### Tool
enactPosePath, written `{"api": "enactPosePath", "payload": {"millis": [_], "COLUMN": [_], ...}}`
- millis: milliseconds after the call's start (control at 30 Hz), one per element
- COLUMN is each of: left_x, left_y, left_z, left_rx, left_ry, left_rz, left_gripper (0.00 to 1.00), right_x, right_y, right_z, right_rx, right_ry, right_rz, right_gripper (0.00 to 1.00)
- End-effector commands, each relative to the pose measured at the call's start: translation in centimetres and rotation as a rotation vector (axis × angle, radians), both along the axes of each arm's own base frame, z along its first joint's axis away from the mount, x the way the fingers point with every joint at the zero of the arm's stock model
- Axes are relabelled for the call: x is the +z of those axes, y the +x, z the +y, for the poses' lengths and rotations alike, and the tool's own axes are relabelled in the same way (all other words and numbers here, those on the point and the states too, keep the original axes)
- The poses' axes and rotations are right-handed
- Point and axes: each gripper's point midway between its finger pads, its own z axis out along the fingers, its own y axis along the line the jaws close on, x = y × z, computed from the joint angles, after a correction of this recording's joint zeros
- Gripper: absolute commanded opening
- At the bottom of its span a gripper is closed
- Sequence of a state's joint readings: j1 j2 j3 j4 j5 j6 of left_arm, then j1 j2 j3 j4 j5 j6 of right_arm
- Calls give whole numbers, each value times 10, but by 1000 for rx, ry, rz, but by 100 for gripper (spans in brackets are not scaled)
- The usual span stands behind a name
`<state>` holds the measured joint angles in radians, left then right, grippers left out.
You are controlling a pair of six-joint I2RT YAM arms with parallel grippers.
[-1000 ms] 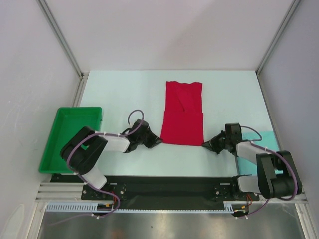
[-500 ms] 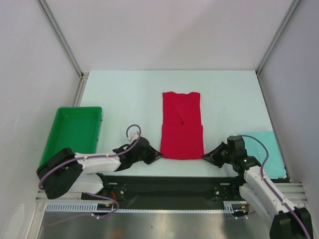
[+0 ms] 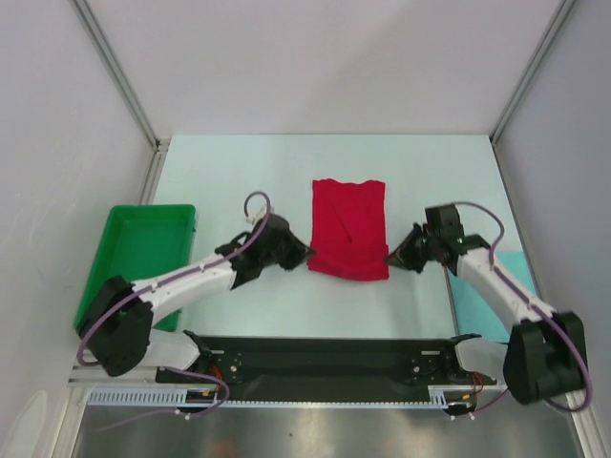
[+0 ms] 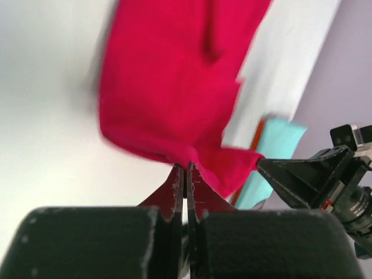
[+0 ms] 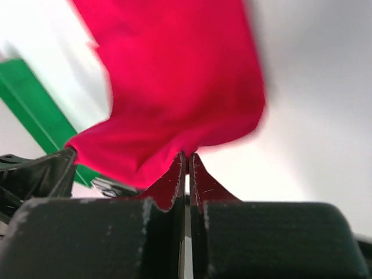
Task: Fold and stack the t-shirts
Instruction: Fold the tshirt
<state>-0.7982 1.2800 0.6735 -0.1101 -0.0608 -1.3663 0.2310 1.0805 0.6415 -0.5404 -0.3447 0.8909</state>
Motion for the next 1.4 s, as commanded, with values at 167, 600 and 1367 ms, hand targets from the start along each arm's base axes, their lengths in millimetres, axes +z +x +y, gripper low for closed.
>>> {"api": "enactPosePath", "payload": {"millis": [167,600,1367], "left_x": [51,46,9], "left_y": [147,276,345], "left_z": [0,-24,-19], "left_rx": [-72,-155,-82], "left_ry": [61,-92,-169], "left_rz": [-178,-265,-252], "left_gripper": [0,0,0], "right_x": [48,35,-3], "right_y": [157,285,349], "right_z": [12,-9,-35], "right_rx": [82,37,6], "right_ry": [-12,20,122], "right_rz": [-184,-173,-158], "right_gripper": [0,0,0]}}
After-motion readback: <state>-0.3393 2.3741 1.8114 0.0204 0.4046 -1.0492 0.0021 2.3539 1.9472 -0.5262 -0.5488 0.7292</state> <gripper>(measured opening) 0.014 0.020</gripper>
